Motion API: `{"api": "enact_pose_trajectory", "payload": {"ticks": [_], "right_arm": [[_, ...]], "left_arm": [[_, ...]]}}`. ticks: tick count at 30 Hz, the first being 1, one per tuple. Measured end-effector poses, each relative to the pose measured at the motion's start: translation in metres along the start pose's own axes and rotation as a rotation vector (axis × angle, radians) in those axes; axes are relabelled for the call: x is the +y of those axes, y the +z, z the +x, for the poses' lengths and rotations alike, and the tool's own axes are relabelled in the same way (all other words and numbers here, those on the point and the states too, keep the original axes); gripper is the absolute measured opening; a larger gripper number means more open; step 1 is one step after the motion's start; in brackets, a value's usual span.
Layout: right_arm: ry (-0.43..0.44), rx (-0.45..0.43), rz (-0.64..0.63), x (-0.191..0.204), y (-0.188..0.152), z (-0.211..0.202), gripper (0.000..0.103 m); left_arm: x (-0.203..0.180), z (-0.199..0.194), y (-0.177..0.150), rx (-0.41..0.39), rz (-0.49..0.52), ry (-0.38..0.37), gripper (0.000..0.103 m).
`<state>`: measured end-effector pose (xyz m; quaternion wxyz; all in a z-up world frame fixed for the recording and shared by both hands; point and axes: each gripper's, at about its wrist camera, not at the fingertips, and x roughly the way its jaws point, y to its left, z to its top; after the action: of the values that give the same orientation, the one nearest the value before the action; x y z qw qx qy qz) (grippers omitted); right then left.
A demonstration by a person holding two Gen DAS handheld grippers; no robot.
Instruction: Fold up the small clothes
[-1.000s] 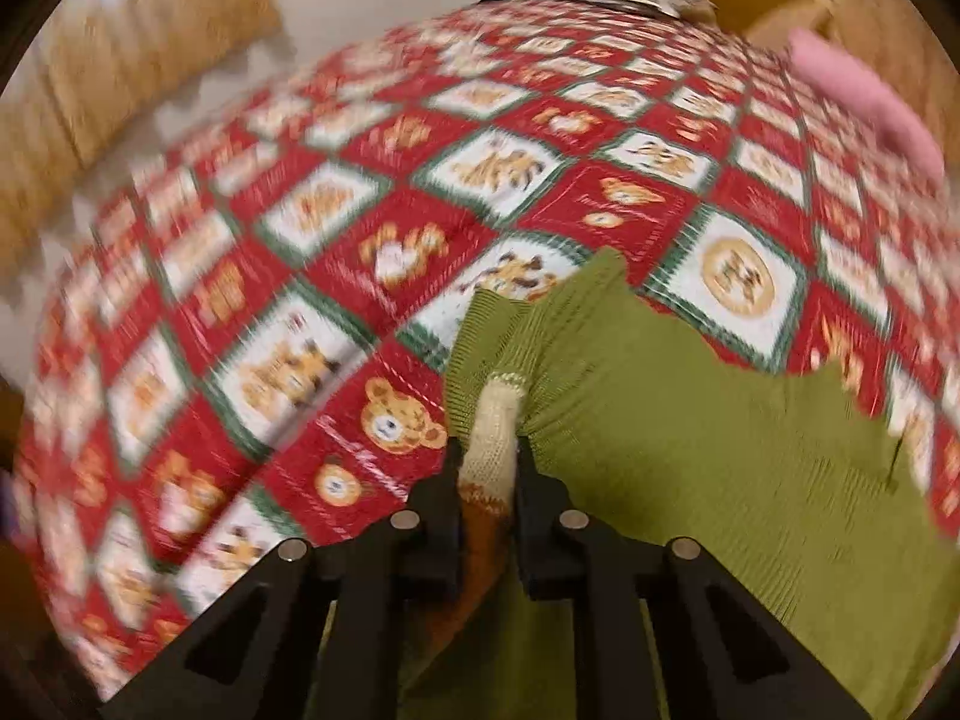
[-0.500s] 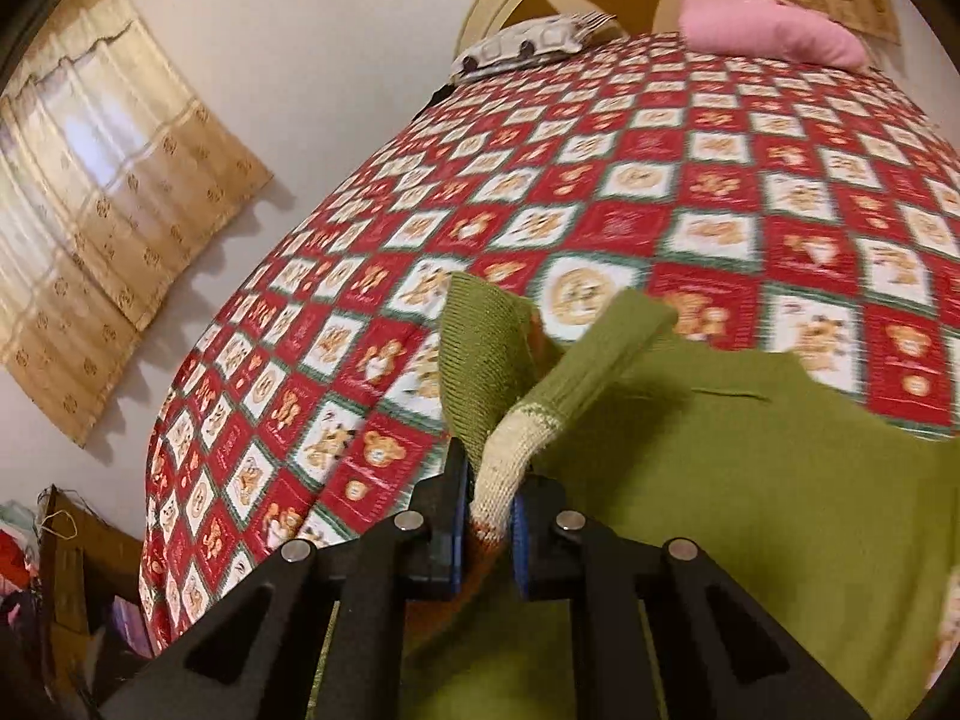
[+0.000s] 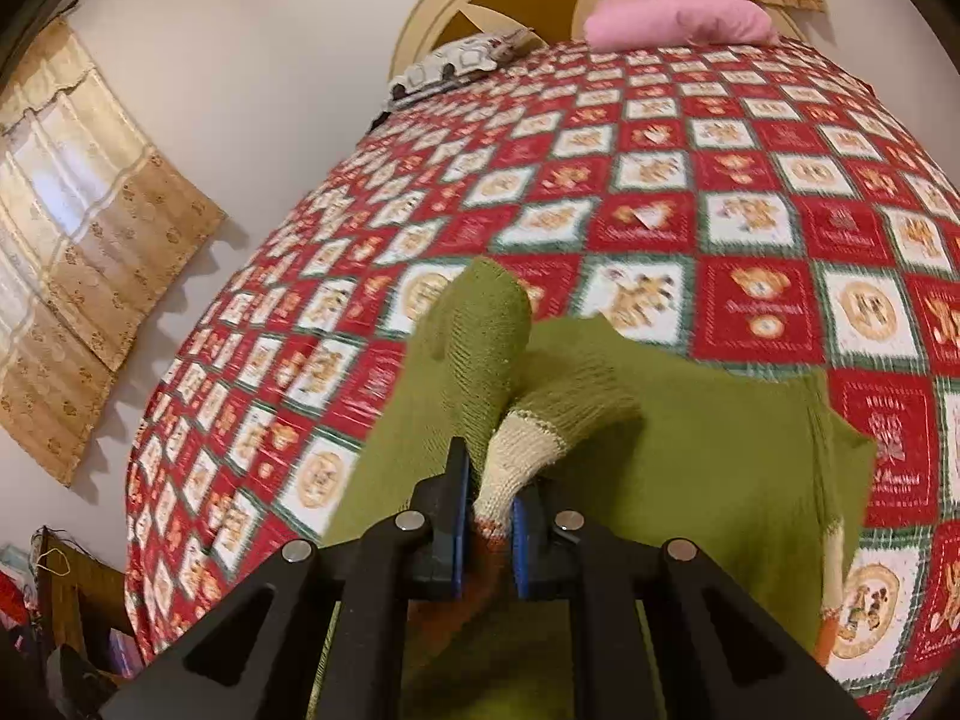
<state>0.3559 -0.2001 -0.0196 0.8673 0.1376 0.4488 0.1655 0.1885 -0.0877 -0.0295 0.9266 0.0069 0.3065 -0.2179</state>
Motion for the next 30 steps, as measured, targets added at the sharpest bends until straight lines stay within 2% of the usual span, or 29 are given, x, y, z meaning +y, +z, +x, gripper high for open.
{"api": "enact_pose_trajectory", "payload": {"ticks": [10,14,19,30], "right_arm": [[-0.007,0.033,0.073,-0.035,-0.026,0.034,0.011],[-0.018,0.004,0.05,-0.035,-0.03,0.038,0.011],[-0.052,-0.092,-0.019,-0.031,-0.043,0.037,0.011],[-0.07,-0.125,-0.02,-0.029,-0.046,0.035,0.011]], "left_arm": [[-0.009,0.029,-0.009,0.142,0.024,0.033,0.023],[-0.017,0.031,-0.013,0.143,0.06,0.062,0.023],[-0.016,0.034,-0.015,0.146,0.051,0.048,0.023],[-0.019,0.036,-0.015,0.144,0.06,0.063,0.024]]}}
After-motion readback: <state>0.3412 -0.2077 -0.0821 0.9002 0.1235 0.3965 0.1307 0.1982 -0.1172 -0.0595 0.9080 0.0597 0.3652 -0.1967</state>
